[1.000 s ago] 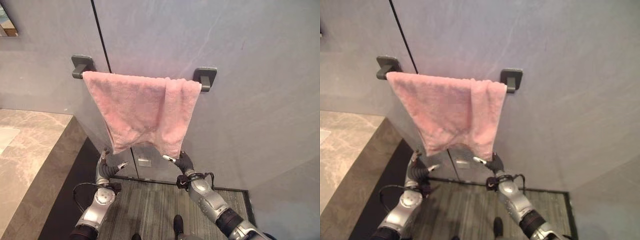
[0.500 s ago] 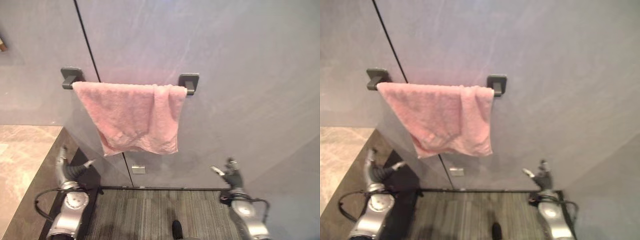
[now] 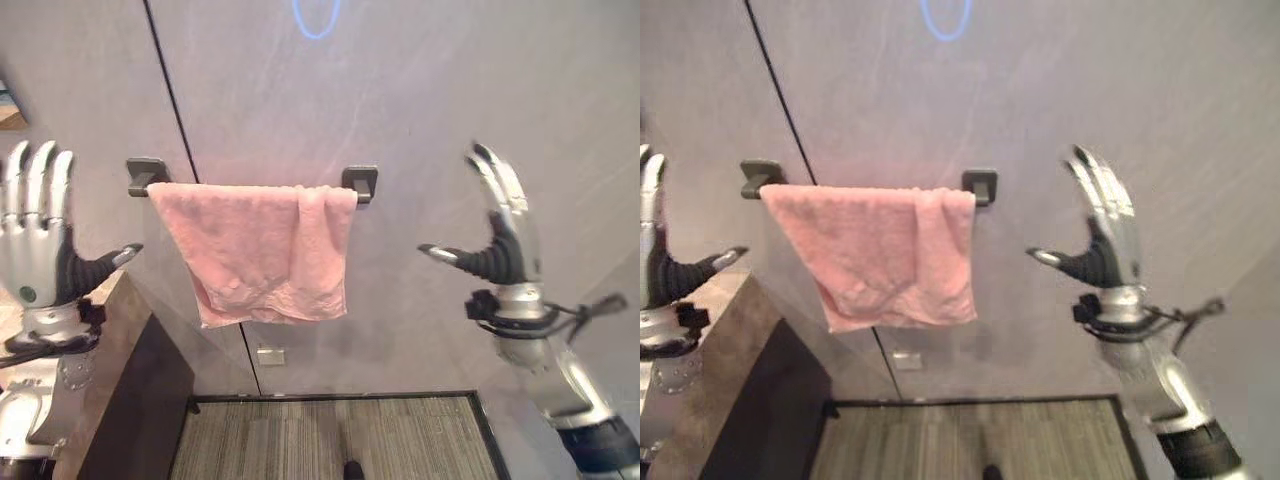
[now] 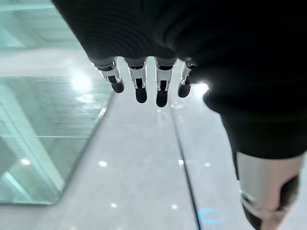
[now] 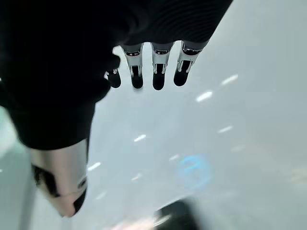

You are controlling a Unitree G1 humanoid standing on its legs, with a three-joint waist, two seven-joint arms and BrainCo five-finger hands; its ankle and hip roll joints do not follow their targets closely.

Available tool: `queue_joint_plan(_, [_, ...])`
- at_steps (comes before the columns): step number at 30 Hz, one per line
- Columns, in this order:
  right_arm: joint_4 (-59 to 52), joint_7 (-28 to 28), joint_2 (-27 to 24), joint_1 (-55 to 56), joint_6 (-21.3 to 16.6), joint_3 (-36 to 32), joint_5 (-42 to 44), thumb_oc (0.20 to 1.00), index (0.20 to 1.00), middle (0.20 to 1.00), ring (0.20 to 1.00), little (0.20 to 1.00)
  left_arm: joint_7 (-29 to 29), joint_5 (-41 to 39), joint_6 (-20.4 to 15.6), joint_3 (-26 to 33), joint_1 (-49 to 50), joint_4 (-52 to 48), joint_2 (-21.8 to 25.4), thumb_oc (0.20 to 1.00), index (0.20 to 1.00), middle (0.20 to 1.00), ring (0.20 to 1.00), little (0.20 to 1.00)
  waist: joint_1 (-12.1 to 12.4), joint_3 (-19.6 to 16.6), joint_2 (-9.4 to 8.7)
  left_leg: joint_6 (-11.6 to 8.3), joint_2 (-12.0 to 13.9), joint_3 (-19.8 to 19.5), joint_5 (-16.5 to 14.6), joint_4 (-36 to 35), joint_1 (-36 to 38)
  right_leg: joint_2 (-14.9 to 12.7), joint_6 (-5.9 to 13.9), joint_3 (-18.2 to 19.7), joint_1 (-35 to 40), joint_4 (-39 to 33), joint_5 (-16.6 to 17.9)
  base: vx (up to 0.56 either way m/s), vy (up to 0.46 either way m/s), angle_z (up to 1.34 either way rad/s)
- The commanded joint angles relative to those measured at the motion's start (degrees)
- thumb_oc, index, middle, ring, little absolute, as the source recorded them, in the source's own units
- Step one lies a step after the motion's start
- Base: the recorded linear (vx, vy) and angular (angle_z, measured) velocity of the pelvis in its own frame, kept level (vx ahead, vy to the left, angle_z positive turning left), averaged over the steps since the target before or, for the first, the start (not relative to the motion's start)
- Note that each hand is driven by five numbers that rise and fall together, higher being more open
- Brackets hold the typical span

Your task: Put brush and paste in cup on sink, flatten towel.

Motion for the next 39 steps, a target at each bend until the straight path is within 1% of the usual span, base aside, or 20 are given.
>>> queue_joint_plan(1, [0.4,1.82,-1.79,-7.79,0.52,1.61,-1.41,1.0,1.0,1.0,1.0,1.0,-2.74,0.42,-1.31,-2.98,-4.75,3.54,2.56,1.0,1.0,1.0,1.0,1.0,0.51,2.43,1.62,-0.53,0.24,-1.56,2.14,0.64,-2.65,-2.82,3.69,0.42,5.87,0.86,-1.86,-0.02,0.002,0.1])
queue_joint_plan(2, [1.04,2.39,-1.66,-9.52,0.81,2.93,-1.51,1.0,1.0,1.0,1.0,1.0,-3.28,-0.05,-1.26,-3.69,-5.36,4.55,2.78,1.0,1.0,1.0,1.0,1.0,0.62,2.63,1.63,-0.52,0.19,-1.54,2.17,0.64,-2.69,-2.83,3.69,0.4,5.85,0.83,-1.89,-0.02,0.001,0.08])
queue_joint_plan(3, [2.3,3.79,-0.96,-13.32,1.67,6.02,-2.2,1.0,1.0,1.0,1.0,1.0,-5.18,-1.11,-1.9,-6.23,-6.95,6.3,3.1,1.0,1.0,1.0,1.0,1.0,0.91,2.99,1.66,-0.49,0.11,-1.51,2.23,0.64,-2.79,-2.94,3.67,0.37,5.77,0.8,-1.84,-0.02,0.001,0.04])
queue_joint_plan(5, [3.1,4.24,-0.57,-15.05,2.09,7.32,-2.21,1.0,1.0,1.0,1.0,1.0,-5.53,-1.57,-1.93,-7.13,-8.02,7.31,3.27,1.0,1.0,1.0,1.0,1.0,0.94,3.26,1.66,-0.48,0.06,-1.45,2.28,0.64,-2.91,-3.0,3.68,0.36,5.65,0.77,-1.8,0.0,0.0,0.0])
queue_joint_plan(7, [4.71,5.63,0.98,-18.67,2.85,10.15,-3.15,1.0,1.0,1.0,1.0,1.0,-7.21,-2.5,-2.5,-9.56,-10.57,8.54,3.95,1.0,1.0,1.0,1.0,1.0,1.05,3.87,1.79,-0.41,-0.06,-1.41,2.33,0.64,-3.24,-3.14,3.75,0.45,5.25,0.77,-1.64,-0.01,0.003,0.02])
queue_joint_plan(9, [5.45,6.77,1.55,-20.64,3.51,11.49,-3.91,1.0,1.0,1.0,1.0,1.0,-8.3,-3.41,-3.02,-10.66,-12.01,8.88,4.19,1.0,1.0,1.0,1.0,1.0,1.09,4.2,1.83,-0.4,-0.09,-1.38,2.37,0.64,-3.59,-3.19,3.75,0.47,4.86,0.76,-1.55,0.0,0.0,0.0])
queue_joint_plan(14, [7.12,7.75,2.09,-22.82,4.27,13.12,-4.83,1.0,1.0,1.0,1.0,1.0,-8.41,-4.38,-3.28,-12.35,-16.1,9.78,5.68,1.0,1.0,1.0,1.0,1.0,0.89,4.75,1.83,-0.4,-0.1,-1.28,2.54,0.64,-4.42,-3.15,3.63,0.57,4.13,0.84,-1.39,0.0,0.0,0.0])
queue_joint_plan(18, [7.49,8.03,1.98,-22.92,4.48,13.07,-5.39,1.0,1.0,1.0,1.0,1.0,-8.45,-4.43,-3.59,-12.41,-17.01,9.11,6.15,1.0,1.0,1.0,1.0,1.0,0.79,4.86,1.86,-0.39,-0.11,-1.33,2.53,0.64,-4.49,-3.14,3.58,0.55,4.12,0.96,-1.44,0.02,-0.001,-0.01])
queue_joint_plan(19, [7.47,8.73,1.37,-22.13,4.66,12.94,-6.31,1.0,1.0,1.0,1.0,1.0,-8.18,-4.15,-3.74,-11.41,-17.4,6.8,6.44,1.0,1.0,1.0,1.0,1.0,0.67,4.92,1.98,-0.29,-0.19,-1.47,2.2,0.64,-4.25,-3.1,3.51,0.61,4.25,1.16,-1.65,0.04,0.002,0.01])
queue_joint_plan(23, [7.61,10.06,0.58,-21.26,4.76,13.26,-7.89,1.0,1.0,1.0,1.0,1.0,-8.76,-4.53,-4.06,-10.32,-16.93,5.43,5.9,1.0,1.0,1.0,1.0,1.0,0.34,4.53,2.18,-0.14,-0.4,-1.53,1.58,0.64,-3.3,-3.1,3.44,0.67,4.99,1.23,-2.25,0.07,0.009,0.01])
queue_joint_plan(25, [7.58,10.11,0.56,-21.31,4.79,13.34,-7.91,1.0,1.0,1.0,1.0,1.0,-8.8,-4.55,-4.05,-10.2,-16.84,5.37,5.84,1.0,1.0,1.0,1.0,1.0,0.3,4.62,2.25,-0.14,-0.4,-1.52,1.54,0.64,-3.19,-3.1,3.45,0.67,5.1,1.2,-2.27,0.02,0.009,0.0])
queue_joint_plan(26, [7.86,11.32,0.02,-21.95,4.79,14.6,-8.88,1.0,1.0,1.0,1.0,1.0,-9.18,-5.26,-3.65,-10.6,-17.61,6.27,5.54,1.0,1.0,1.0,1.0,1.0,0.08,4.68,2.4,-0.11,-0.47,-1.32,1.43,0.64,-2.88,-3.15,3.46,0.66,5.29,1.06,-2.4,0.04,0.018,0.0])
queue_joint_plan(29, [8.51,12.12,-0.13,-22.91,4.74,15.98,-9.48,1.0,1.0,1.0,1.0,1.0,-9.7,-6.26,-3.56,-11.53,-18.54,7.7,5.14,1.0,1.0,1.0,1.0,1.0,-0.01,4.99,2.57,-0.12,-0.48,-1.23,1.44,0.64,-2.87,-3.13,3.45,0.71,5.27,1.06,-2.5,0.02,0.008,0.0])
queue_joint_plan(32, [8.89,13.52,-0.83,-24.65,5.04,17.53,-10.09,1.0,1.0,1.0,1.0,1.0,-11.23,-9.13,-3.23,-12.79,-19.66,10.85,4.32,1.0,1.0,1.0,1.0,1.0,-0.25,5.41,2.5,-0.12,-0.37,-1.12,1.45,0.64,-3.14,-3.07,3.39,0.8,4.94,1.11,-2.51,0.0,0.004,-0.01])
queue_joint_plan(33, [8.68,14.42,-1.17,-25.2,5.24,17.99,-9.97,1.0,1.0,1.0,1.0,1.0,-13.09,-11.78,-3.16,-13.6,-19.7,12.61,3.53,1.0,1.0,1.0,1.0,1.0,-0.43,5.74,2.25,-0.07,-0.31,-1.08,1.48,0.64,-3.38,-2.95,3.28,0.99,4.72,1.14,-2.52,0.0,0.0,0.0])
queue_joint_plan(34, [8.68,14.47,-1.22,-25.27,5.28,18.03,-9.94,1.0,1.0,1.0,1.0,1.0,-13.16,-11.95,-3.2,-13.67,-19.88,12.77,3.53,1.0,1.0,1.0,1.0,1.0,-0.41,5.74,2.3,-0.07,-0.31,-1.06,1.48,0.64,-3.4,-2.95,3.28,1.0,4.68,1.15,-2.53,0.0,0.0,0.0])
queue_joint_plan(35, [8.88,15.27,-1.5,-25.52,5.68,17.89,-9.57,1.0,1.0,1.0,1.0,1.0,-15.24,-14.41,-3.11,-13.96,-19.98,13.52,3.12,1.0,1.0,1.0,1.0,1.0,-0.42,5.93,2.23,-0.06,-0.26,-0.97,1.48,0.64,-3.53,-2.83,3.22,1.04,4.51,1.19,-2.58,0.0,0.0,0.0])
queue_joint_plan(36, [8.87,15.28,-1.51,-25.53,5.69,17.88,-9.56,1.0,1.0,1.0,1.0,1.0,-15.27,-14.43,-3.1,-13.97,-20.0,13.51,3.13,1.0,1.0,1.0,1.0,1.0,-0.4,5.94,2.23,-0.06,-0.25,-0.96,1.48,0.64,-3.54,-2.82,3.22,1.05,4.5,1.2,-2.58,0.0,0.0,0.0])
queue_joint_plan(38, [9.39,17.09,-2.23,-26.2,5.85,18.79,-9.24,1.0,1.0,1.0,1.0,1.0,-18.03,-17.8,-2.39,-14.33,-19.57,16.31,2.34,1.0,1.0,1.0,1.0,1.0,-0.49,5.97,1.9,-0.04,-0.15,-0.69,1.36,0.64,-3.42,-2.64,3.14,1.27,4.45,1.29,-2.66,0.01,-0.003,-0.02])
queue_joint_plan(39, [9.38,17.17,-2.24,-26.27,5.89,18.86,-9.2,1.0,1.0,1.0,1.0,1.0,-18.18,-17.95,-2.36,-14.28,-19.59,16.31,2.35,1.0,1.0,1.0,1.0,1.0,-0.48,5.98,1.94,-0.04,-0.14,-0.64,1.33,0.64,-3.4,-2.62,3.14,1.32,4.46,1.29,-2.67,0.05,-0.001,-0.08])
